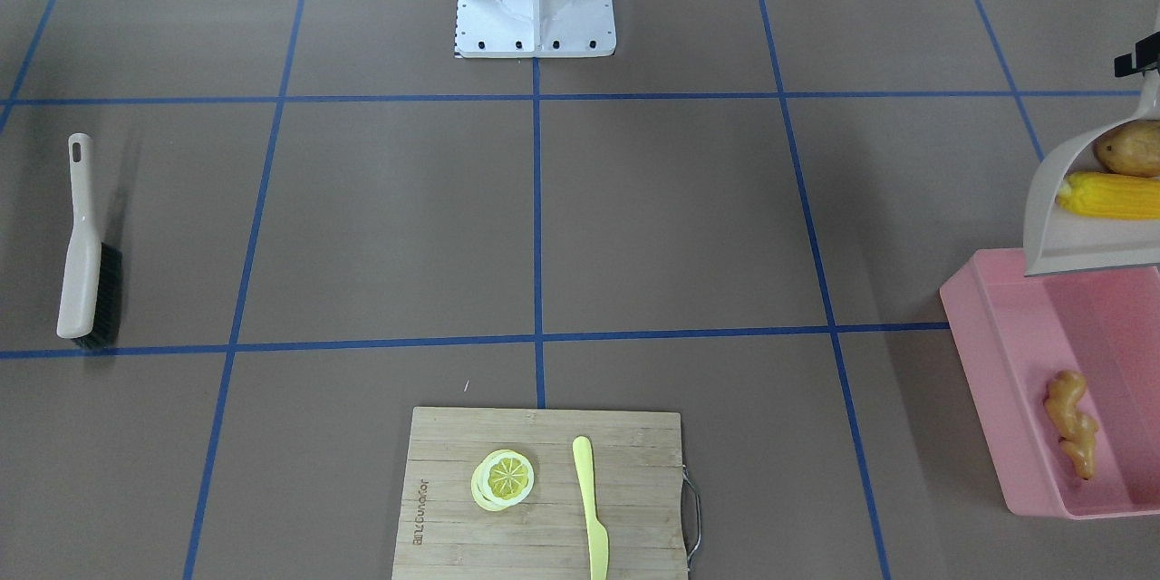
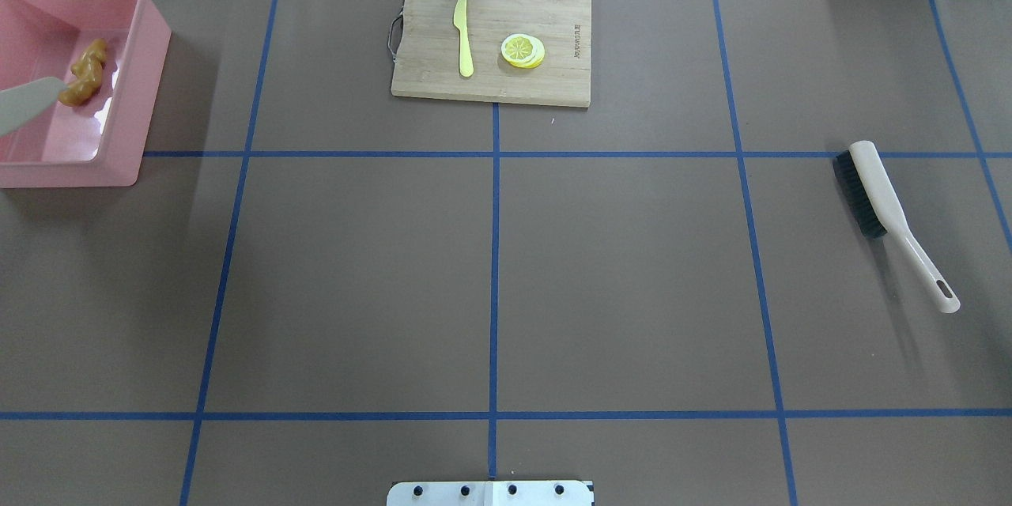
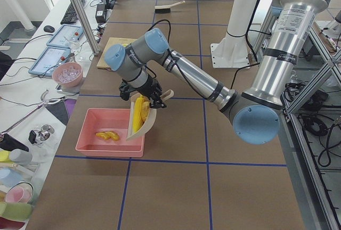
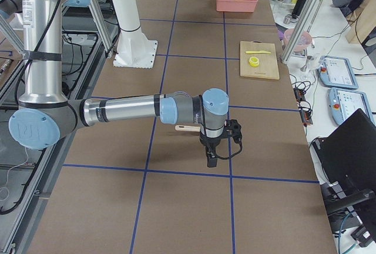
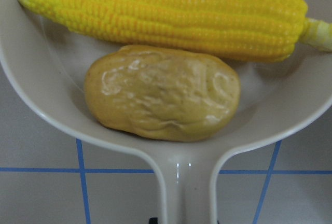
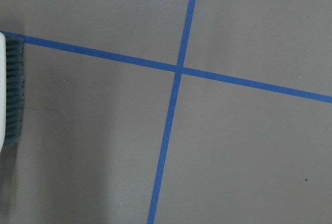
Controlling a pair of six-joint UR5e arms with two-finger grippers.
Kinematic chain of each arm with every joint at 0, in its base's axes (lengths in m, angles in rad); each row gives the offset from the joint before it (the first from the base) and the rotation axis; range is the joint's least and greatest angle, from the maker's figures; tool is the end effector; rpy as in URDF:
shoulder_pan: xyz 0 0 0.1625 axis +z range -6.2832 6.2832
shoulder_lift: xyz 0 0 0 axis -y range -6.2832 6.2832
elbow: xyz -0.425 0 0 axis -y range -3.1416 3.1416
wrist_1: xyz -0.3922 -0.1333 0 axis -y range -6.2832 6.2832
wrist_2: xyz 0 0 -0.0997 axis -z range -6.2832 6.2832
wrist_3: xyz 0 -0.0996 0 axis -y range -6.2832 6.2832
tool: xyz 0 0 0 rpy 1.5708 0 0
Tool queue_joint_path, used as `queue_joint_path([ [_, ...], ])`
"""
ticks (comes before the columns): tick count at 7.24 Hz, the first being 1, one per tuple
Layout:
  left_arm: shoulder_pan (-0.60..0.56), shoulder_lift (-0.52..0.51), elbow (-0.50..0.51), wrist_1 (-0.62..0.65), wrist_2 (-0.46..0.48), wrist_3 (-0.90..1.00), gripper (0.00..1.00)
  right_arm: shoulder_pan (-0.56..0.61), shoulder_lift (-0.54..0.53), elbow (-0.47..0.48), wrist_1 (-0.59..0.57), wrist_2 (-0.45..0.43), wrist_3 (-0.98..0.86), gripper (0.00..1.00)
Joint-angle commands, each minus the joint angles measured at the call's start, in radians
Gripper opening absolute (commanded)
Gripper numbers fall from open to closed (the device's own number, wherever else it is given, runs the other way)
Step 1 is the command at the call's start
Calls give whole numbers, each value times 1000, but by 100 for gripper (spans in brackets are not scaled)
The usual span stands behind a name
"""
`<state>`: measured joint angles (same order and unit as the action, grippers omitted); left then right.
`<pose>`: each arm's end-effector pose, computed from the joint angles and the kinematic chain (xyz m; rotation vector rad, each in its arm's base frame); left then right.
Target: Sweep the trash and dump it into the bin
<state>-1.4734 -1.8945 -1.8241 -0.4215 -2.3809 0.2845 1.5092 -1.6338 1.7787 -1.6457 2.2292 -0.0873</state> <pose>-0.0112 -0.5140 0.4632 -0.4636 0.8329 0.1209 0.0435 -0.4699 0.6016 0.0760 -0.6580 -0.1665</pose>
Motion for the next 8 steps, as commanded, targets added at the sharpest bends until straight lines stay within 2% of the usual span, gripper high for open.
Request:
queue_joint_path([
  [1,-31,-64,133,4,31,68,0,0,-9,7,0,3,1,100],
  [2,-41,-110,208,3,32,97,0,0,-9,5,0,9,3,100],
  [4,-42,-170,264,7,43,113,0,0,-9,7,0,7,3,100],
  [6,-42,-237,360,50,52,122,0,0,-9,7,0,-2,7,100],
  [8,-44,-284,477,93,75,221,0,0,-9,4,0,-2,9,100],
])
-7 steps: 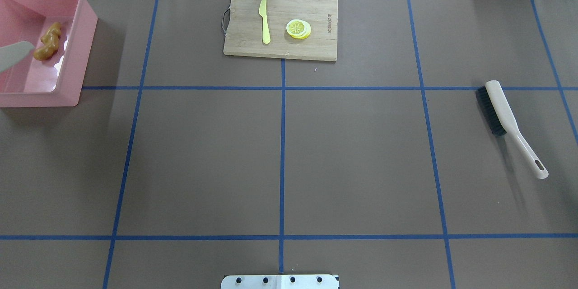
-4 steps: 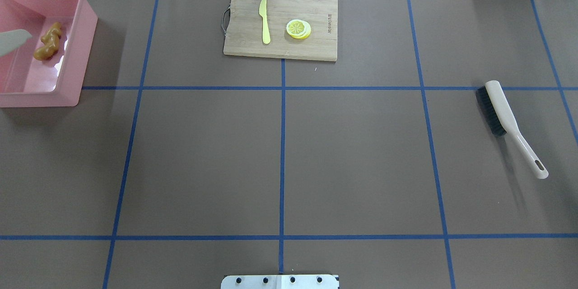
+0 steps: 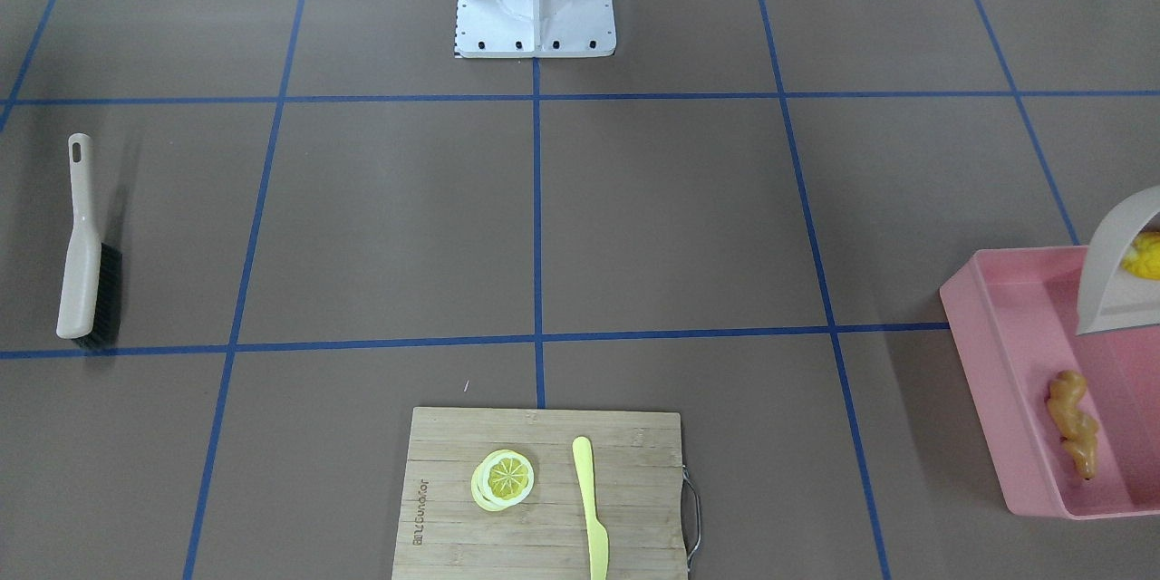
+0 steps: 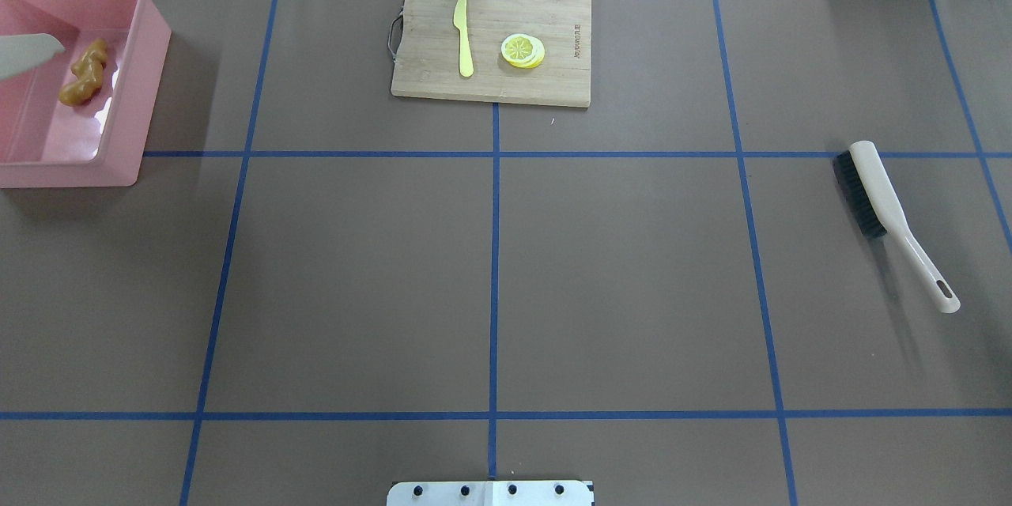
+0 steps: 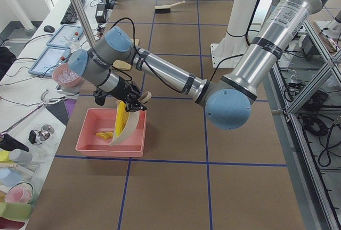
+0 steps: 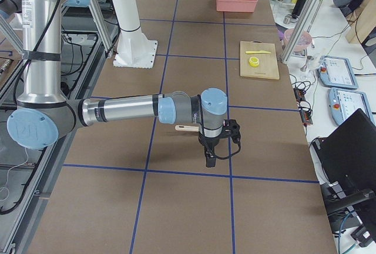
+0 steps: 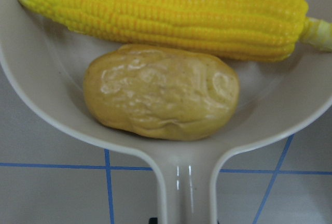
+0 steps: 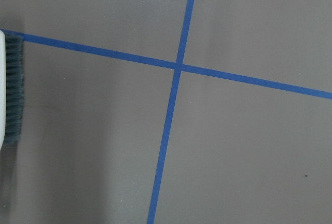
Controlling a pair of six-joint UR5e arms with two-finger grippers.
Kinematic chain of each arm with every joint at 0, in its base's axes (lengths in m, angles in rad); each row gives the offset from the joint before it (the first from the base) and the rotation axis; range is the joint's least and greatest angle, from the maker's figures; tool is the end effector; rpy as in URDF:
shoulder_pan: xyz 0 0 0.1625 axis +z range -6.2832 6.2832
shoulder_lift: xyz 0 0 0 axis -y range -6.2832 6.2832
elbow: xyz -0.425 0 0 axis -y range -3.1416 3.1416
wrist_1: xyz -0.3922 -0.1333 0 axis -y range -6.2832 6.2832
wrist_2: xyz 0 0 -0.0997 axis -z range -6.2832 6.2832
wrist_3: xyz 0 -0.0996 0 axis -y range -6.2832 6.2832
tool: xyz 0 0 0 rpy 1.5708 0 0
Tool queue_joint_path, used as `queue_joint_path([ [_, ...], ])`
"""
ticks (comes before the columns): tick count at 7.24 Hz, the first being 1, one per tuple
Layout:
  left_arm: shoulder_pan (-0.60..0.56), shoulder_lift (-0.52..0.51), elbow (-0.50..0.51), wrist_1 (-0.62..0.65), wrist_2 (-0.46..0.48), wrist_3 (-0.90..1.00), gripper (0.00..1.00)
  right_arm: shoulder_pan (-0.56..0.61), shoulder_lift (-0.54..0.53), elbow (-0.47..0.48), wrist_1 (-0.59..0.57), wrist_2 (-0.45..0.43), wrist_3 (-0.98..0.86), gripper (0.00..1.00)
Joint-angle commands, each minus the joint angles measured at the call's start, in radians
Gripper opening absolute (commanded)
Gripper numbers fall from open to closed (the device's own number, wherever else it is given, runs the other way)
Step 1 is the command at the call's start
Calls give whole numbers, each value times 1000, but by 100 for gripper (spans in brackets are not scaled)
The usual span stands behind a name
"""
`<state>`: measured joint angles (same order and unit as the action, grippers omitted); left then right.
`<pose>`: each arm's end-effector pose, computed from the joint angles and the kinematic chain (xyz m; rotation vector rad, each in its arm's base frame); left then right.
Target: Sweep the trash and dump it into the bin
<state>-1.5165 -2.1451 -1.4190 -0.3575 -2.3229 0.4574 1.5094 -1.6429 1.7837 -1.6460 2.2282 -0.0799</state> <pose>-0.0322 -0.6097 0.4805 -0.5930 0.8456 0.1683 0.0439 -0.4659 0.6035 0.0694 -0.6573 -0.1577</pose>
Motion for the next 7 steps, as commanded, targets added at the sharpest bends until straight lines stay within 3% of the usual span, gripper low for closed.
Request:
queue_joint_path([
  [1,-2,-54,93,72,17,69,0,0,0,-1,0,-2,2,100],
  [7,4,-177,244,98,89,121,0,0,-2,-9,0,-4,0,100],
])
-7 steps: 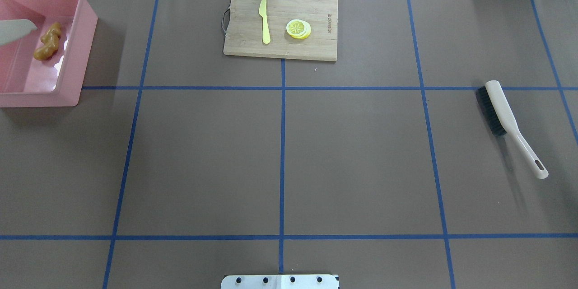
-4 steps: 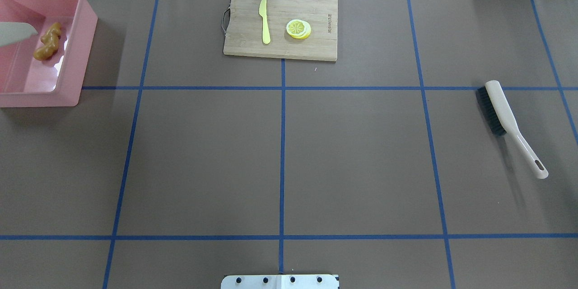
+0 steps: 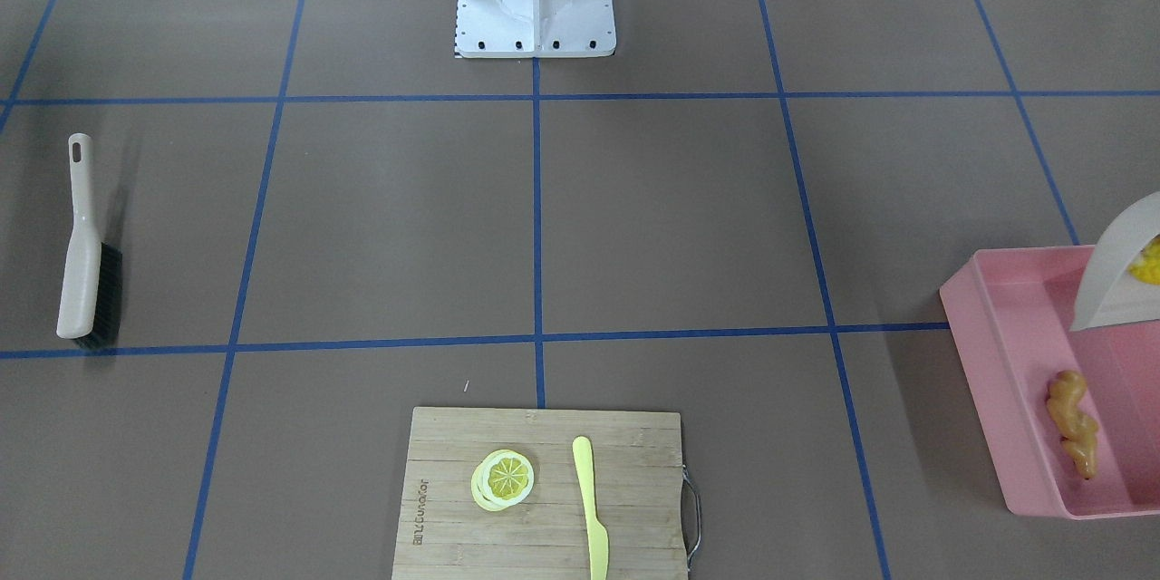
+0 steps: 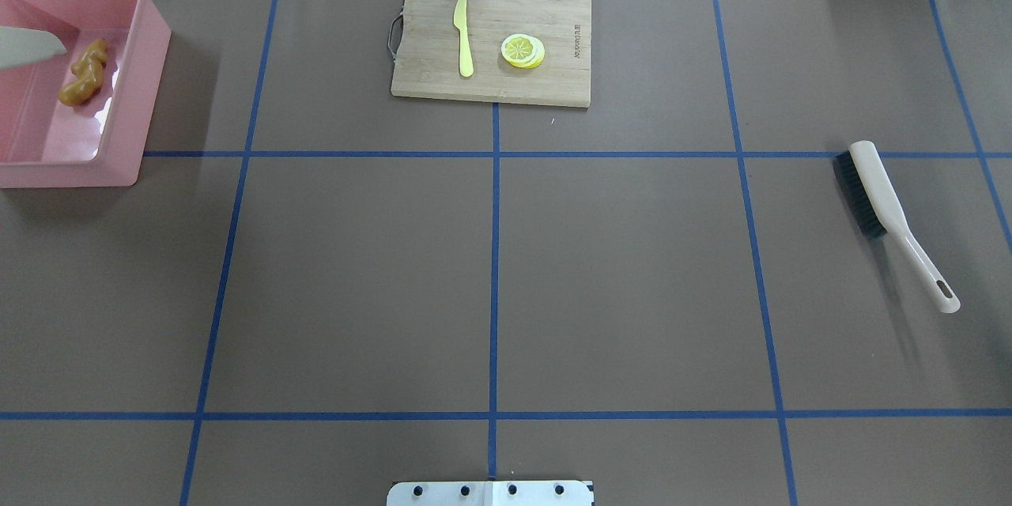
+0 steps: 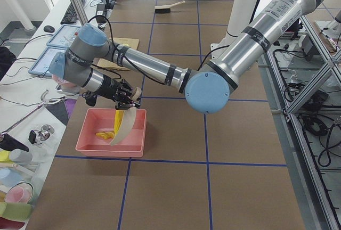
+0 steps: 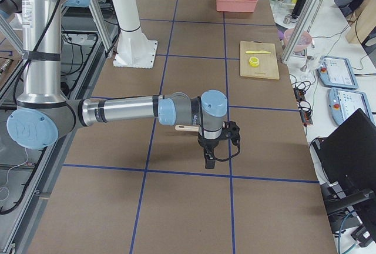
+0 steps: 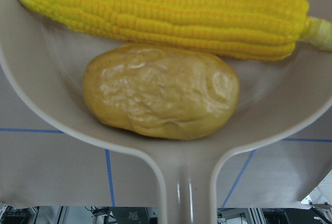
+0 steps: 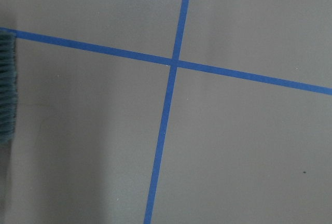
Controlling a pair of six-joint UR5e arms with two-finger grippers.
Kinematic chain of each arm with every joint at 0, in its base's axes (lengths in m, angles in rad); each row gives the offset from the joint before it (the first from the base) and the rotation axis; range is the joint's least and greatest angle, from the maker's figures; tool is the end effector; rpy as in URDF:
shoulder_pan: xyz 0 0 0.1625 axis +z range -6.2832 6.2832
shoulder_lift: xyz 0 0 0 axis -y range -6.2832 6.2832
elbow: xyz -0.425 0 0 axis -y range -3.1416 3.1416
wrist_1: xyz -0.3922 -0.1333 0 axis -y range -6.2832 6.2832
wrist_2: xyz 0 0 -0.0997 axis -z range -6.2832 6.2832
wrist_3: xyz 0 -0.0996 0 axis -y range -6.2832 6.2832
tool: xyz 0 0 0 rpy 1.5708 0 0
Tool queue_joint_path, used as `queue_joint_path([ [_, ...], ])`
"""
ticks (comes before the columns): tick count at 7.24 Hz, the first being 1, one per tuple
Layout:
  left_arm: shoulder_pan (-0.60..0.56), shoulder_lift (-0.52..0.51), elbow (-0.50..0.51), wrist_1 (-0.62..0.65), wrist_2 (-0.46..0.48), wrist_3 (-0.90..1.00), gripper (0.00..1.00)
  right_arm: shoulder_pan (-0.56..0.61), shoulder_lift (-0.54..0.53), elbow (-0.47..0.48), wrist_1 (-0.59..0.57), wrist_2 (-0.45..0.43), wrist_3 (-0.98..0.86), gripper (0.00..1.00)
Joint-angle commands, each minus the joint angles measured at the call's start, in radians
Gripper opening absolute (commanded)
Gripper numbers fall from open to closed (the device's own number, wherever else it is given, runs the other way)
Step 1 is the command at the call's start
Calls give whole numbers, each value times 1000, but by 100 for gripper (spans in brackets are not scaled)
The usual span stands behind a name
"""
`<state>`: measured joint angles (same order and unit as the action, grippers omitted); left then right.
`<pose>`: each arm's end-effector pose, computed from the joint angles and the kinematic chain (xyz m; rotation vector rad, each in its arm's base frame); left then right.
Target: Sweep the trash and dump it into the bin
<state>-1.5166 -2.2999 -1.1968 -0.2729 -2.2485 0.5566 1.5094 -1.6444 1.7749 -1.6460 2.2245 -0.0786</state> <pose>-0.0357 -0.6495 0.4694 -0.7196 0.8295 0.2292 0.0443 -0.4651 0.6087 0.0590 -0.6537 -0.1530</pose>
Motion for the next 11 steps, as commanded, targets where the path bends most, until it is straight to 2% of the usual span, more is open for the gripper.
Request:
queue_joint_path([
  [1,6,-39,31,27,23,26,0,0,0,0,-1,1,0,100],
  [9,19,-96,167,132,53,135,0,0,0,-6,-1,0,0,100],
  [11,59,-116,196,162,55,137,0,0,-2,-6,-6,3,0,100],
])
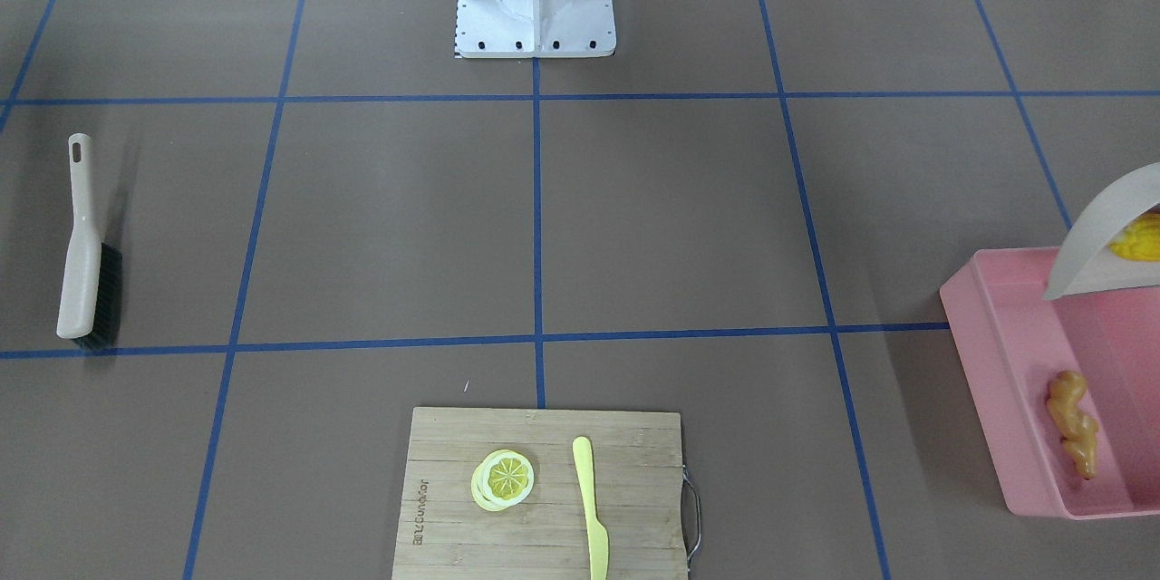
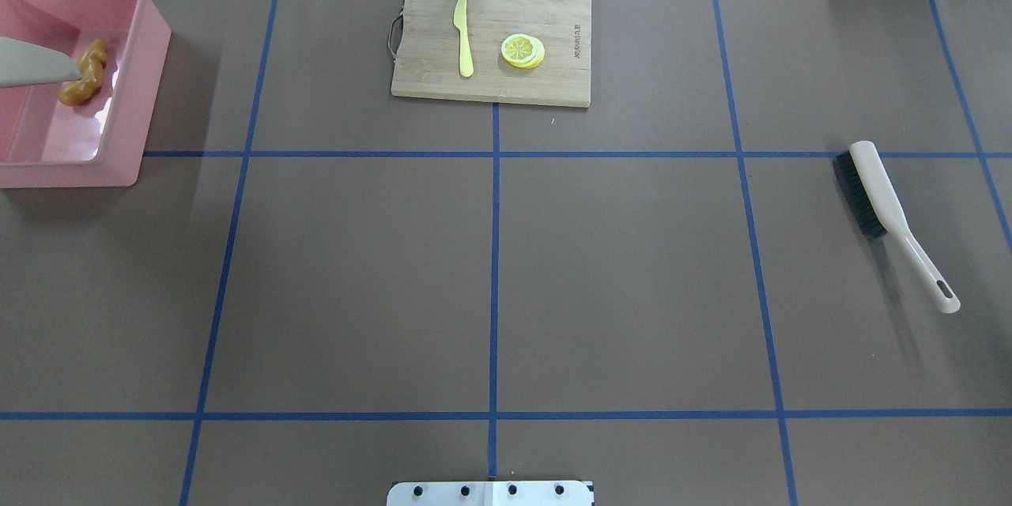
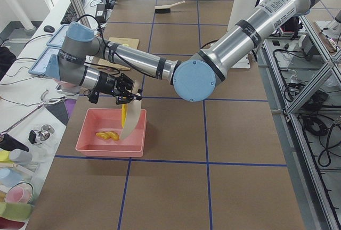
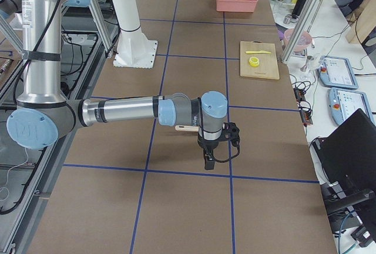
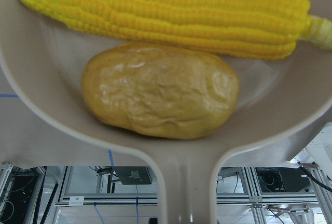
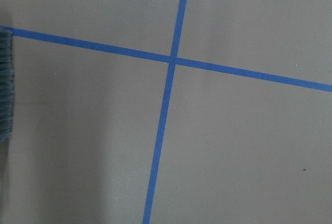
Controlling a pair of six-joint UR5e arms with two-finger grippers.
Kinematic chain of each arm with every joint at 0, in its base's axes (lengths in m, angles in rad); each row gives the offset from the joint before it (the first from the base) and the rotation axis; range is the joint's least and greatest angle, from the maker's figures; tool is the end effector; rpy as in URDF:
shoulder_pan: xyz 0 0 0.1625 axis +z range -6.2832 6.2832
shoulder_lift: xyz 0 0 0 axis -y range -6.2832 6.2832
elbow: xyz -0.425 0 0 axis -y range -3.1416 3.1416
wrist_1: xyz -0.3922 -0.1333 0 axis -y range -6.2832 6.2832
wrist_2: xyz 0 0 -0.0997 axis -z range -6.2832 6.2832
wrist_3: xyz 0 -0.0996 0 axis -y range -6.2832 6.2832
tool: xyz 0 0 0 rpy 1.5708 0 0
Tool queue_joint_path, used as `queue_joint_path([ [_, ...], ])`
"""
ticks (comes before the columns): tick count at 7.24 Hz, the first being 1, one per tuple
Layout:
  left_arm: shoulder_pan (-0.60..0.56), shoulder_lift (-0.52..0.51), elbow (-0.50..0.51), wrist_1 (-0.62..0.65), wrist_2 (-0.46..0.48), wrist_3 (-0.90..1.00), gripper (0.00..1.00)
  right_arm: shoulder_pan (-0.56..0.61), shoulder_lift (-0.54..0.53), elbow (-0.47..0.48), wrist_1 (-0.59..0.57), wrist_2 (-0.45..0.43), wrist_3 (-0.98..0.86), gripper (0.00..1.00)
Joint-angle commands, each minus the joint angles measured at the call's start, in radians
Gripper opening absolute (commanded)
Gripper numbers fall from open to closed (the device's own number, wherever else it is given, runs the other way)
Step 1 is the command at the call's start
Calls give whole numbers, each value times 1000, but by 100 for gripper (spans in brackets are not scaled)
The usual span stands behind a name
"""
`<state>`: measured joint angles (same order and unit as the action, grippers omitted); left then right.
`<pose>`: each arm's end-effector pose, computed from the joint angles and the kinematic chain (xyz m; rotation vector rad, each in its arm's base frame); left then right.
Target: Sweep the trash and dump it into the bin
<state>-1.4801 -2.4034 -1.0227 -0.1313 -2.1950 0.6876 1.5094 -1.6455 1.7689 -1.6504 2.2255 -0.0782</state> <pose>-0.0153 -0.6612 0.4623 -0.9025 0.8547 0.3161 0.0443 -0.4642 0.6126 0.0478 -0.6548 -0.1489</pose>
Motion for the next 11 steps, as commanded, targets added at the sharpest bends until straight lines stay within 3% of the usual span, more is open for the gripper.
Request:
queue_joint_path([
  [1,32,-20,36,28,29,6,0,0,-2,0,-2,3,0,100],
  [6,46,-42,96,32,70,89,0,0,-2,-8,-6,5,0,100],
  [11,44,-126,216,32,119,115,0,-2,-2,-16,-6,6,0,100],
])
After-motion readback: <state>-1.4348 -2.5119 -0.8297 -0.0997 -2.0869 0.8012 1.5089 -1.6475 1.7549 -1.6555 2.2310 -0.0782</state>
